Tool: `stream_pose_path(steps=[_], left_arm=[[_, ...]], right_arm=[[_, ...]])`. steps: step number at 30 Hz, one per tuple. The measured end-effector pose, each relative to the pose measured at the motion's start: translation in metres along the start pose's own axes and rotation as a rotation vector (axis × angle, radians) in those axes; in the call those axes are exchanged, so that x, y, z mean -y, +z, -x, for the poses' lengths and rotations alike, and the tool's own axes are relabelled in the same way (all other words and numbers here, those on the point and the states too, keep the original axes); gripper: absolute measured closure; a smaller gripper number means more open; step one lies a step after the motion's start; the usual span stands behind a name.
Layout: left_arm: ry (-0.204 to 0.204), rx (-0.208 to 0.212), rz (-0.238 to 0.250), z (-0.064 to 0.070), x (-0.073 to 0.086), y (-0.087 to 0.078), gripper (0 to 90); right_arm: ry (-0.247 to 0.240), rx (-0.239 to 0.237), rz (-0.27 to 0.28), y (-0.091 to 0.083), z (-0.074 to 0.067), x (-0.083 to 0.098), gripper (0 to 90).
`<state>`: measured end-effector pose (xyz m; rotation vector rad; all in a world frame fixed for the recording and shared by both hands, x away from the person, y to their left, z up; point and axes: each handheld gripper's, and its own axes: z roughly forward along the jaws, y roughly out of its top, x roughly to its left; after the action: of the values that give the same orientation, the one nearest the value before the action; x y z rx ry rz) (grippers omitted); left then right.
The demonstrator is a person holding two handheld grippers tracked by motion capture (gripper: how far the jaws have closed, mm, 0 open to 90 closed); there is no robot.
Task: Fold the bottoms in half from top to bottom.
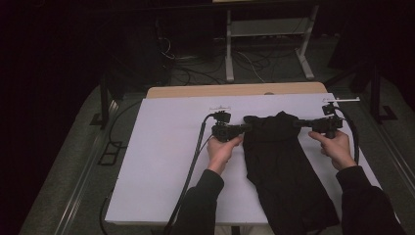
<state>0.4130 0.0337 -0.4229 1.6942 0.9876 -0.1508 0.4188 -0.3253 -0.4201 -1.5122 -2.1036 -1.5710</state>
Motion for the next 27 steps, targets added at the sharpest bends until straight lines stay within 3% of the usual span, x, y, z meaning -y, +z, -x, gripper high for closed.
stream_pose_path(steps=[6, 13, 24, 27], left_arm=[[0.038, 0.005, -0.017, 0.013, 0.003, -0.003, 87.8], [0.080, 0.044, -0.022, 0.028, 0.011, -0.012, 87.8], [0.103, 0.106, -0.041, 0.042, 0.034, -0.024, 87.7], [0.111, 0.107, -0.057, 0.046, 0.039, -0.024, 87.7]], right_arm=[[-0.014, 0.005, -0.013, -0.008, -0.005, 0.012, 87.3], [-0.026, -0.014, -0.018, -0.020, -0.014, 0.025, 87.3], [-0.049, -0.008, -0.057, -0.037, -0.025, 0.049, 87.3], [-0.047, -0.002, -0.069, -0.038, -0.025, 0.055, 87.2]])
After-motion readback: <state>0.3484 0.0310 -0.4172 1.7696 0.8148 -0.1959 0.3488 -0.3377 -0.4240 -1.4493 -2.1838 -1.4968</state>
